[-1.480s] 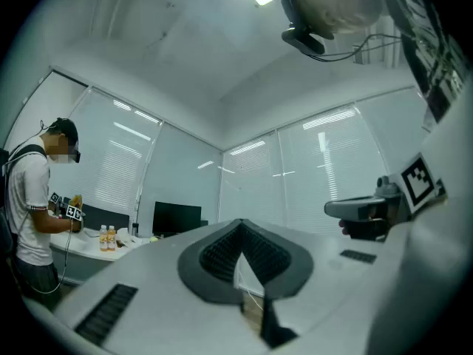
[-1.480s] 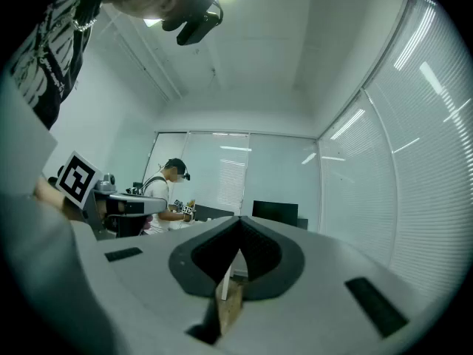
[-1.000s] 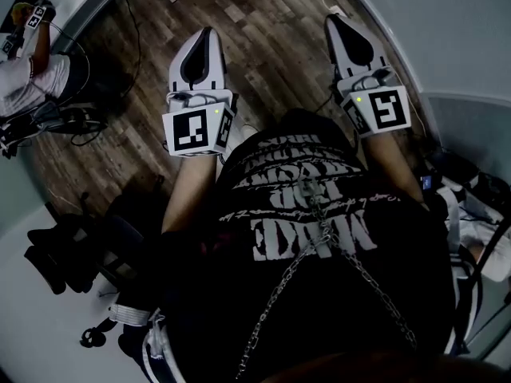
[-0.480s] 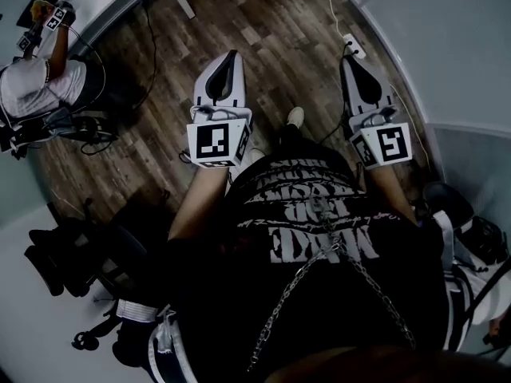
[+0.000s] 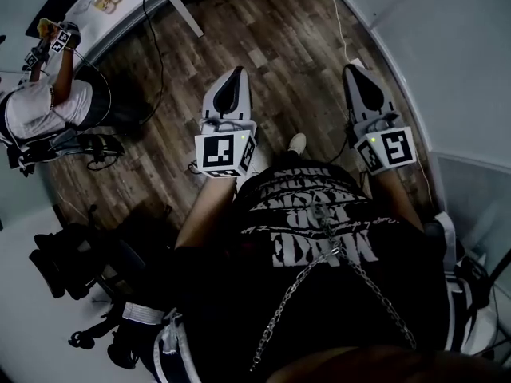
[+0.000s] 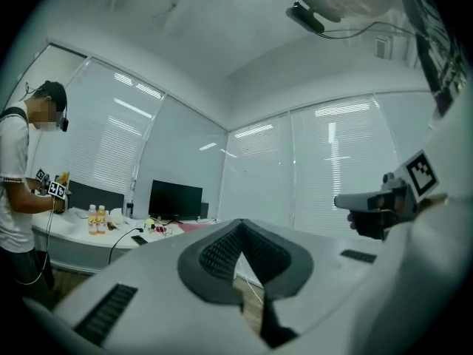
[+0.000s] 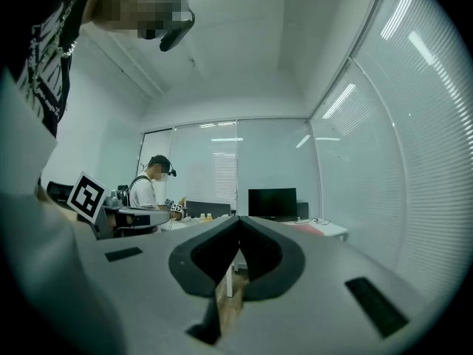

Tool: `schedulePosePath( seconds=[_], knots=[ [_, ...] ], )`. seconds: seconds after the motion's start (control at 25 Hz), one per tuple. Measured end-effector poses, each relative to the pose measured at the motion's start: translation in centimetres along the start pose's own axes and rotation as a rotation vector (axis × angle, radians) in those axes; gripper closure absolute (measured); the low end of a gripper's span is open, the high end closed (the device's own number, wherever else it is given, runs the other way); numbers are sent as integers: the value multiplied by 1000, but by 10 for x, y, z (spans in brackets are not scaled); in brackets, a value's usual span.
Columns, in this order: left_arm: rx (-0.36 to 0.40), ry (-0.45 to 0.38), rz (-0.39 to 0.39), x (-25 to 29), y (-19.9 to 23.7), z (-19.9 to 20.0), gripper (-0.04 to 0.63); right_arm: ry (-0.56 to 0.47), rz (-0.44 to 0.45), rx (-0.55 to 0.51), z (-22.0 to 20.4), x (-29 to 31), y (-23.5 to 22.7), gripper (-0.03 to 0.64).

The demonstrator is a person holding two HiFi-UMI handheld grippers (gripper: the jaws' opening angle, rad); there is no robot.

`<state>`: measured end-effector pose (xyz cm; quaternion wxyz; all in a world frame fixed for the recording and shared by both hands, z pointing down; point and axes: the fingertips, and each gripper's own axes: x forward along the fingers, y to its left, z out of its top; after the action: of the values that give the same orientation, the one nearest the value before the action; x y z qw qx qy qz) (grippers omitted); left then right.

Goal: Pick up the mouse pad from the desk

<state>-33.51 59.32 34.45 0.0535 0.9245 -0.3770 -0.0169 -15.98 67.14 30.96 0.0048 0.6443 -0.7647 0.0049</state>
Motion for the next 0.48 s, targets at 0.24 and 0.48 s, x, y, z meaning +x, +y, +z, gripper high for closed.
schedulePosePath(
  seconds=[0.24,0.48],
  knots=[
    [-1,-12,35,103,-34,-4,589,13,37,16,-9,22,-109,617],
    [-31,-6,9,104,-42,-2,589,19,45,32,-5,28,-110,617]
  ],
)
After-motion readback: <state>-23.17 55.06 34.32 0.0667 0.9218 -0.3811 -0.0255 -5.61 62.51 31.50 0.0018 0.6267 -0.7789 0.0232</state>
